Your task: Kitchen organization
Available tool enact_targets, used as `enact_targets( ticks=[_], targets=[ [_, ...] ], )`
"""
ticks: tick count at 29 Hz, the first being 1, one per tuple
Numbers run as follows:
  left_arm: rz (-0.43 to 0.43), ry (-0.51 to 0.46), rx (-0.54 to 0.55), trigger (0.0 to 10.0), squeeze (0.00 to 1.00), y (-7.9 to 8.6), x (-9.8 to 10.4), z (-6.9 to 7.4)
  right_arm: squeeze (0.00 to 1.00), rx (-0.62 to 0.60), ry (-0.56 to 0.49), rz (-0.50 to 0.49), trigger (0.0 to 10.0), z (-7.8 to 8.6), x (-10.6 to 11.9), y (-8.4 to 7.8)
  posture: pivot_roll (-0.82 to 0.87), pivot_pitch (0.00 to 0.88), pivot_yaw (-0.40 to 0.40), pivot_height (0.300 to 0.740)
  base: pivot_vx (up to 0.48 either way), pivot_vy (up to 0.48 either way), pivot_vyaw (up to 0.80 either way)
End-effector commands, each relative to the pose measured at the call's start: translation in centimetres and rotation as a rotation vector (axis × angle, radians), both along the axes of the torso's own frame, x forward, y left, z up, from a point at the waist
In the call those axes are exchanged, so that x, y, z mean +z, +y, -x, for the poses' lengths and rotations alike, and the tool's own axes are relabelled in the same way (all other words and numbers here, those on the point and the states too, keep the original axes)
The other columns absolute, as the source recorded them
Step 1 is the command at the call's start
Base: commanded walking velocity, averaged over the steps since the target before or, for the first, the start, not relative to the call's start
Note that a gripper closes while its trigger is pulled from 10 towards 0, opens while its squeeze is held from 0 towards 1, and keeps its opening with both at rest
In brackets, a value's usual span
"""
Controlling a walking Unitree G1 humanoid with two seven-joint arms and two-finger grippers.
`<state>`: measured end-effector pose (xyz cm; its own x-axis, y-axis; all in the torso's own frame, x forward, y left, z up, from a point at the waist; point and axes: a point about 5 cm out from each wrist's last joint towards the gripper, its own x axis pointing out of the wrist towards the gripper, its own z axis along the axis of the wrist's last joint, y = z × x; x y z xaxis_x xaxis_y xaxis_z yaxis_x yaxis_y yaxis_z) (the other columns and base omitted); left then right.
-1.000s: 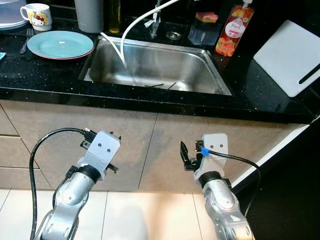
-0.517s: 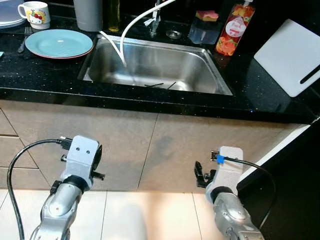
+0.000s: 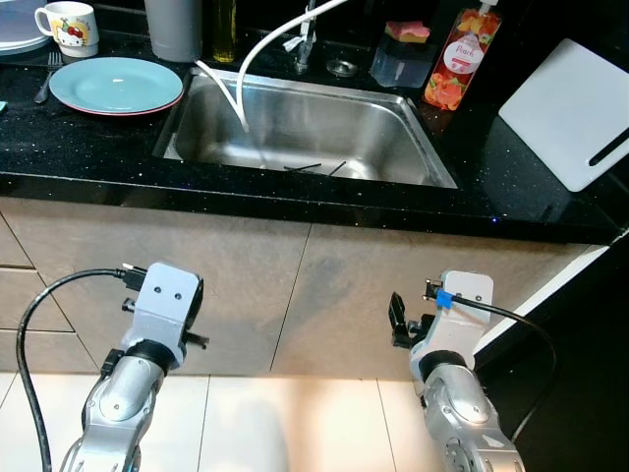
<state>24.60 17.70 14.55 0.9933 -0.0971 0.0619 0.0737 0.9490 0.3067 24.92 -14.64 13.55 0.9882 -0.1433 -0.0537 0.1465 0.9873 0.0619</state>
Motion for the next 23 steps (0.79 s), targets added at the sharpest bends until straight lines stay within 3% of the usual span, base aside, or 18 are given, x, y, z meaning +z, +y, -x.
enact_targets(
  ticks=[1, 10, 17, 23],
  targets=[
    [-0.002, -0.052, -0.01, 10.0, 0.0, -0.5, 0.8, -0.2, 0.0, -0.01, -0.047, 0.035, 10.0, -0.1, 0.9, -0.2, 0.16, 0.054, -0.149, 0.74, 0.0, 0.0, 0.0],
    [0.033, -0.039, -0.002, 10.0, 0.0, -0.6, 0.5, -1.1, 0.0, -0.057, -0.071, 0.077, 10.0, -0.4, 0.9, -0.9, 0.15, 0.036, -0.129, 0.74, 0.0, 0.0, 0.0],
    [0.056, -0.07, 0.038, 10.0, 0.0, -0.4, 1.5, -2.0, 0.0, -0.029, -0.075, 0.041, 10.0, -1.5, 1.0, 0.5, 0.18, 0.046, -0.142, 0.74, 0.0, 0.0, 0.0],
    [0.059, -0.081, 0.024, 10.0, 0.0, -0.8, 1.6, -2.4, 0.0, -0.026, -0.1, 0.043, 10.0, -2.5, 1.7, 0.6, 0.18, 0.025, -0.146, 0.74, 0.0, 0.0, 0.0]
  ],
)
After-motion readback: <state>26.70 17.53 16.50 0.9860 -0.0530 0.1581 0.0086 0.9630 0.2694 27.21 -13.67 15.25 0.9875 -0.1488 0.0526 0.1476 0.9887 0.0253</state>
